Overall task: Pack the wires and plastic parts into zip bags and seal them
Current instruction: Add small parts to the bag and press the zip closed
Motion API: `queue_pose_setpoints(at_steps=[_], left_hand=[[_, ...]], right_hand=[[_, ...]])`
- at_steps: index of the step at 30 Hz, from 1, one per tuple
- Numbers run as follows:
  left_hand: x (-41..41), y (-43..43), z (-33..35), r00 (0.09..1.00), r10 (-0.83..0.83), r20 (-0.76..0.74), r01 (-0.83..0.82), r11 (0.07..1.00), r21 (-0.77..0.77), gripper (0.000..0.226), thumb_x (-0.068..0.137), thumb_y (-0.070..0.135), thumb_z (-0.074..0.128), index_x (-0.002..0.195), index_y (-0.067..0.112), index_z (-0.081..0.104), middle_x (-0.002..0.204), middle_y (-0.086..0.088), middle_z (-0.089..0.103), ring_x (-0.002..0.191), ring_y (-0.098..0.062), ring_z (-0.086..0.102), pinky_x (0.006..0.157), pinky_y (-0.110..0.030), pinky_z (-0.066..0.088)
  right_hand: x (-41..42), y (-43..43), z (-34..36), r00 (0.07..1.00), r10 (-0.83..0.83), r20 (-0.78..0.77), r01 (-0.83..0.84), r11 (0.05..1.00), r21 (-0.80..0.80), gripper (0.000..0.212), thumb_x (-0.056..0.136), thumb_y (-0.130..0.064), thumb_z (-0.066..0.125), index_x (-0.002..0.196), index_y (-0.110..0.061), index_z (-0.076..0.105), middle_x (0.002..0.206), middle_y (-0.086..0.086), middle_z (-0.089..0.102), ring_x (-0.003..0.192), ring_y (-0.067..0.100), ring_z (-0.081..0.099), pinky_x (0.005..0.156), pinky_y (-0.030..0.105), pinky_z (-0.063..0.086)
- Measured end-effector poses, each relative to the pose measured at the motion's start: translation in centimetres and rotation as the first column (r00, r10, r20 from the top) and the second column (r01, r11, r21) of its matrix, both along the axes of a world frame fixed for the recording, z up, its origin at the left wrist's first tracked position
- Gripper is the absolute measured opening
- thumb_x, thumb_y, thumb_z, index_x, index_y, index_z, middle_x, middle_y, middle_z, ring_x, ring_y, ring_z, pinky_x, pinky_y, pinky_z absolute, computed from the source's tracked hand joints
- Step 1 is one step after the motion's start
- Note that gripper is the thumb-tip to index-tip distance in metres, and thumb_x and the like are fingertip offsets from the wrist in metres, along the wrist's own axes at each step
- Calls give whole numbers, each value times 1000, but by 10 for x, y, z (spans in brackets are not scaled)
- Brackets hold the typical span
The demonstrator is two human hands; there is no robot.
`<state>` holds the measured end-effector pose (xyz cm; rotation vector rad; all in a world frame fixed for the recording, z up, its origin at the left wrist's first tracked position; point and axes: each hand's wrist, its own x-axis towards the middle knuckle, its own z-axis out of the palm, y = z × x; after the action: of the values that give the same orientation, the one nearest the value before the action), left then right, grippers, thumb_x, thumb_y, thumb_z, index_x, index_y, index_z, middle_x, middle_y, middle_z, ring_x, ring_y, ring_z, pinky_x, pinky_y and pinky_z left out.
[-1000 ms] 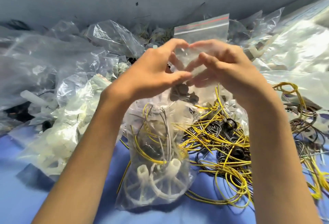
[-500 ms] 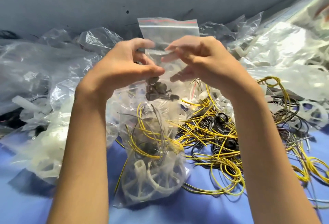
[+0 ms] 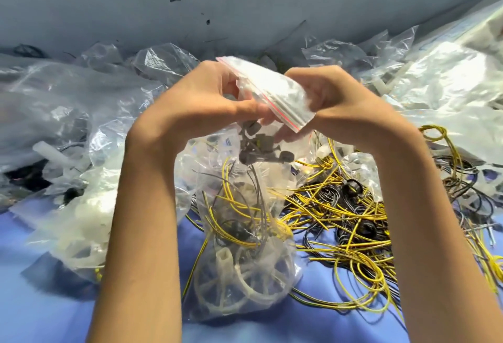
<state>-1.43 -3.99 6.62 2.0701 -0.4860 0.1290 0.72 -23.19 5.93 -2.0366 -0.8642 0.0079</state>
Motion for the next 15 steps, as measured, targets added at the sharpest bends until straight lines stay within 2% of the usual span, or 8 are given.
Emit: queue_pose_setpoints(at_steps=[3, 6, 8, 10, 11, 13, 15], left_hand=[[-2, 1, 1, 1000, 14, 11, -14, 1000, 22, 26, 75, 22, 77, 94, 6, 72, 94, -5, 74, 90, -12, 69, 87, -31, 51], [-5, 0, 1, 999, -32, -9, 32, 999, 24, 52, 68, 34, 78, 103, -4, 66, 104, -11, 71, 103, -23, 65, 94, -40, 50], [-6, -2, 1, 999, -50, -17, 50, 998, 25, 43, 74, 25, 77, 102, -4, 64, 104, -15, 70, 101, -24, 66, 90, -35, 53], [-7, -3, 1, 999, -42, 10, 42, 999, 23, 22, 79, 12, 74, 93, 1, 62, 99, -14, 70, 95, -20, 68, 82, -25, 55], [-7, -5, 1, 999, -36, 40, 35, 999, 33, 16, 80, 10, 73, 88, 5, 60, 97, -13, 70, 92, -21, 68, 78, -23, 55], [-8, -8, 1, 995, -30, 93, 23, 997, 69, 14, 80, 10, 73, 84, 9, 59, 96, -10, 68, 85, -23, 69, 75, -27, 55], [-10, -8, 3, 990, -32, 134, 20, 996, 87, 14, 80, 8, 73, 85, 12, 61, 93, -5, 67, 72, -17, 69, 64, -22, 53]], right_hand=[[0, 2, 1, 1000, 8, 4, -7, 1000, -4, 82, 44, -39, 76, 99, 14, 46, 106, 44, 44, 97, 61, 44, 72, 76, 38], [-1, -2, 3, 1000, 3, -19, -2, 1000, 15, 80, 41, -35, 77, 97, 13, 47, 102, 44, 45, 94, 62, 44, 72, 78, 35], [-4, -6, 3, 1000, 12, -13, -12, 1000, 22, 59, 47, -20, 78, 94, 7, 55, 97, 37, 55, 87, 56, 55, 71, 70, 47], [-2, -14, 1, 999, 11, -49, -6, 995, 98, 35, 59, 13, 62, 92, 4, 60, 92, 26, 65, 75, 38, 70, 63, 46, 59], [-1, -17, 1, 997, 22, -73, -12, 990, 143, 38, 61, 26, 53, 90, 2, 62, 88, 20, 69, 72, 29, 72, 60, 36, 59], [-1, -21, 0, 993, 71, -92, -52, 980, 193, 45, 66, 32, 49, 86, -6, 65, 83, 9, 73, 70, 25, 73, 59, 32, 59], [-1, -21, 0, 991, 101, -83, -79, 968, 237, 41, 71, 25, 57, 86, -12, 67, 82, 3, 74, 69, 25, 73, 58, 33, 59]])
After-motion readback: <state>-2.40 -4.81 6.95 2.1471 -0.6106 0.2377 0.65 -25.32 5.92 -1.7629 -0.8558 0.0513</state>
